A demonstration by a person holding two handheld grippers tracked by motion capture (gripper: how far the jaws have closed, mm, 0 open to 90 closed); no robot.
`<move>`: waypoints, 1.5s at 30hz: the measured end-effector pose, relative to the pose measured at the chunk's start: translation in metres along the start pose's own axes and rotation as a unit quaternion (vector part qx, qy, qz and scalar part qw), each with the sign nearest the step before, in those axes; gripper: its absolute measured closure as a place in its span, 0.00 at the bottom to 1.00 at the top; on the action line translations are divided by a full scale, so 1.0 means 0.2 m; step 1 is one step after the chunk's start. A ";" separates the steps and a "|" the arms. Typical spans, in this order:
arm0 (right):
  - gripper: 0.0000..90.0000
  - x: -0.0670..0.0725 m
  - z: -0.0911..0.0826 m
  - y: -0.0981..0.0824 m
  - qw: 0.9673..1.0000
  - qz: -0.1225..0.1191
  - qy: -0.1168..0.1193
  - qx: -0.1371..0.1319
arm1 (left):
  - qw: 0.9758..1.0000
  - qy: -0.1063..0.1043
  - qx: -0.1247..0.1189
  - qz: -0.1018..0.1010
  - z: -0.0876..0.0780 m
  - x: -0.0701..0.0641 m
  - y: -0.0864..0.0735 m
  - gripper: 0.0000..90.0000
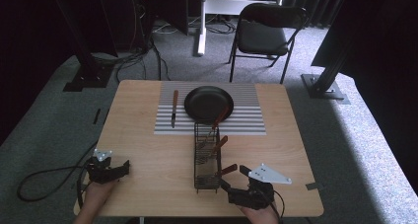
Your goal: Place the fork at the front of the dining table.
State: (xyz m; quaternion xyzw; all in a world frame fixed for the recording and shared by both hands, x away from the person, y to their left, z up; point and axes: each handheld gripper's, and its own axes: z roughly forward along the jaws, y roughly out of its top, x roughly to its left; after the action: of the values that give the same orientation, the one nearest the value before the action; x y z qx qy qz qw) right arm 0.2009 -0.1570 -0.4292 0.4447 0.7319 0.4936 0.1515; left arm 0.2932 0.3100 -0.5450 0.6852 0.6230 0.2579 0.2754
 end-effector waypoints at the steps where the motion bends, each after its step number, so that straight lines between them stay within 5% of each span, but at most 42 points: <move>1: 0.22 0.01 0.01 0.00 1.000 0.003 -0.008 -0.001 | 1.000 0.000 0.000 0.000 0.00 0.00 0.00 0.10; 7: 0.34 0.02 0.02 -0.01 0.999 0.033 -0.003 -0.011 | 1.000 0.000 0.000 0.000 0.00 0.00 0.00 0.10; 8: 0.44 0.03 0.02 -0.01 0.999 0.042 -0.006 -0.020 | 1.000 0.000 0.000 0.000 0.00 0.00 0.00 0.10; 15: 0.65 0.06 0.04 -0.02 0.997 0.069 -0.024 -0.031 | 1.000 0.000 0.000 0.000 0.00 0.00 0.00 0.10; 21: 0.71 0.05 0.07 -0.03 0.995 0.091 -0.030 -0.030 | 1.000 0.000 0.000 0.000 0.00 0.00 0.00 0.10; 35: 0.89 0.04 0.09 0.02 0.996 0.083 -0.011 -0.033 | 1.000 0.000 0.000 0.000 0.00 0.00 0.00 0.10; 45: 0.90 0.03 0.08 0.09 0.997 0.063 0.010 -0.039 | 1.000 0.000 0.000 0.000 0.00 0.00 0.00 0.10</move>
State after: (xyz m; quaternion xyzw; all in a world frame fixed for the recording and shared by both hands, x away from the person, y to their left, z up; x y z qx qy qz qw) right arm 0.2180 -0.1413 -0.4195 0.4788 0.6838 0.5350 0.1300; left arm 0.2932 0.3100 -0.5450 0.6852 0.6230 0.2580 0.2754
